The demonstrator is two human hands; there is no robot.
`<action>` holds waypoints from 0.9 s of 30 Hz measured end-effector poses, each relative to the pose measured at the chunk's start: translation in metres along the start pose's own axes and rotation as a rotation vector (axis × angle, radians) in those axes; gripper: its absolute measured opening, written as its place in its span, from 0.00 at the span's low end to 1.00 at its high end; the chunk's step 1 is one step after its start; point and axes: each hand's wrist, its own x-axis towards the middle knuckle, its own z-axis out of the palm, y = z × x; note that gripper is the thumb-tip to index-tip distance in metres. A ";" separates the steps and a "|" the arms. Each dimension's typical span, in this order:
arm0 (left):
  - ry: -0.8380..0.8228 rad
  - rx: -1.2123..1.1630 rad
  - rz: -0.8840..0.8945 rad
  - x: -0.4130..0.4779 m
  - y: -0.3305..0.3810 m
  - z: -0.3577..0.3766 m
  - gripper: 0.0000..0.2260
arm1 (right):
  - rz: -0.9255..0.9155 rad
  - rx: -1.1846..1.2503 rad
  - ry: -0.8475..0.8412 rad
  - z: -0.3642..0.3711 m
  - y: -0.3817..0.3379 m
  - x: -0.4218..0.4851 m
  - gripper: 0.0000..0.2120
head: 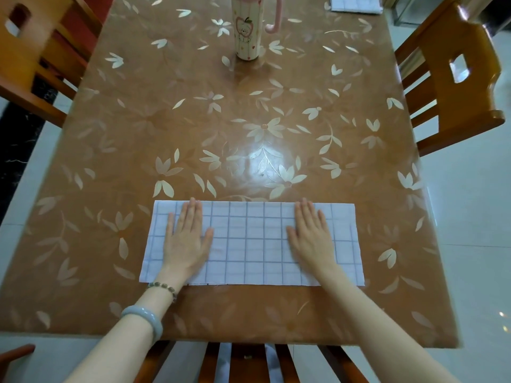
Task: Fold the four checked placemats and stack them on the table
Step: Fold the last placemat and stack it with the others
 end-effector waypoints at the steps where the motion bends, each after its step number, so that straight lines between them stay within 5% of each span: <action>1: 0.001 -0.004 -0.036 -0.001 -0.012 -0.002 0.31 | 0.038 -0.014 -0.001 -0.004 0.019 -0.004 0.29; 7: -0.009 0.037 -0.152 -0.006 -0.048 -0.017 0.32 | 0.163 -0.083 -0.018 -0.022 0.066 -0.013 0.36; 13: -0.026 0.016 0.157 -0.013 0.041 -0.006 0.29 | -0.144 0.028 0.049 -0.004 -0.060 -0.007 0.25; 17: -0.045 0.044 0.173 -0.010 0.063 0.003 0.26 | -0.213 0.027 -0.015 0.011 -0.101 -0.007 0.25; 27: -0.035 0.048 -0.079 -0.015 -0.024 -0.006 0.35 | 0.001 -0.028 -0.039 -0.006 0.025 -0.018 0.29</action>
